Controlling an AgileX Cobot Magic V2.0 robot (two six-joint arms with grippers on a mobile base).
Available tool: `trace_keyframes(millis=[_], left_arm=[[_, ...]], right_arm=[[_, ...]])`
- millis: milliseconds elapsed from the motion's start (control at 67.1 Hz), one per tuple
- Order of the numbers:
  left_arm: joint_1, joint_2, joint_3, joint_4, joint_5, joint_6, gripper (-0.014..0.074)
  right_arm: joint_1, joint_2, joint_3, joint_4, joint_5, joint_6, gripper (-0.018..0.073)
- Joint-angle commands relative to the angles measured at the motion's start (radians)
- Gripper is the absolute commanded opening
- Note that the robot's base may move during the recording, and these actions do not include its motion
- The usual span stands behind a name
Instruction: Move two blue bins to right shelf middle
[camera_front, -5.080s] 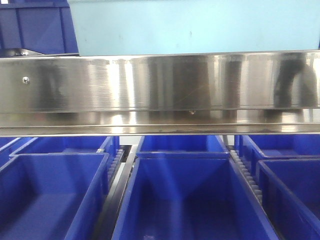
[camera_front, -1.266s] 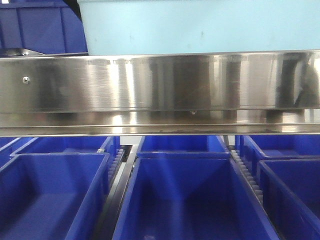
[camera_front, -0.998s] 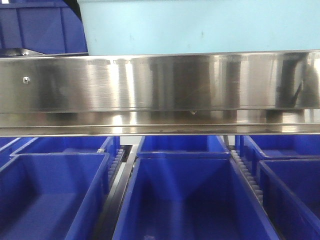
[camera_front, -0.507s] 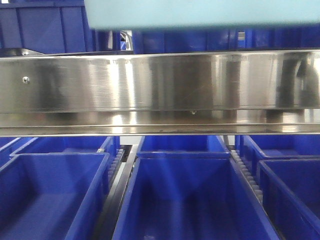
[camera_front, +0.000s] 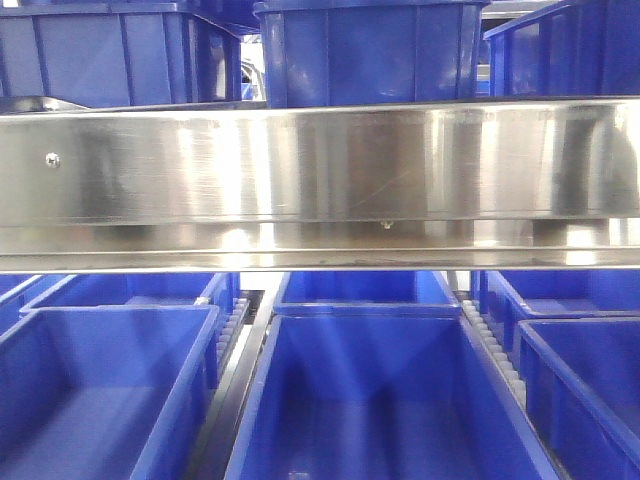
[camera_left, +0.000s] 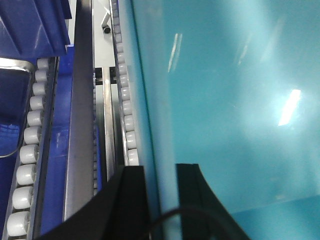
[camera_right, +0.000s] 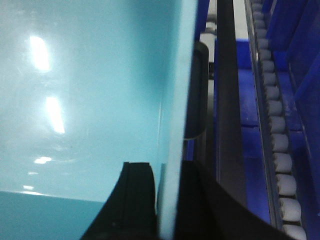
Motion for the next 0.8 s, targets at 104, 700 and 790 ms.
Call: trace_keyframes(millis=[104, 700, 790], left_arm=[[-0.009, -0.025, -0.019, -0.025, -0.082, 0.025, -0.0111], [-0.009, -0.023, -0.019, 0.047, -0.082, -0.06, -0.0111], [-0.009, -0.023, -0.019, 0.044, -0.082, -0.06, -0.0111]], right_arm=[[0.006, -0.014, -0.025, 0.039, -0.084, -0.019, -0.0167], [0.006, -0.039, -0.025, 0.043, -0.092, -0.019, -0.0167], [0.006, -0.039, -0.025, 0.043, -0.092, -0.019, -0.0167]])
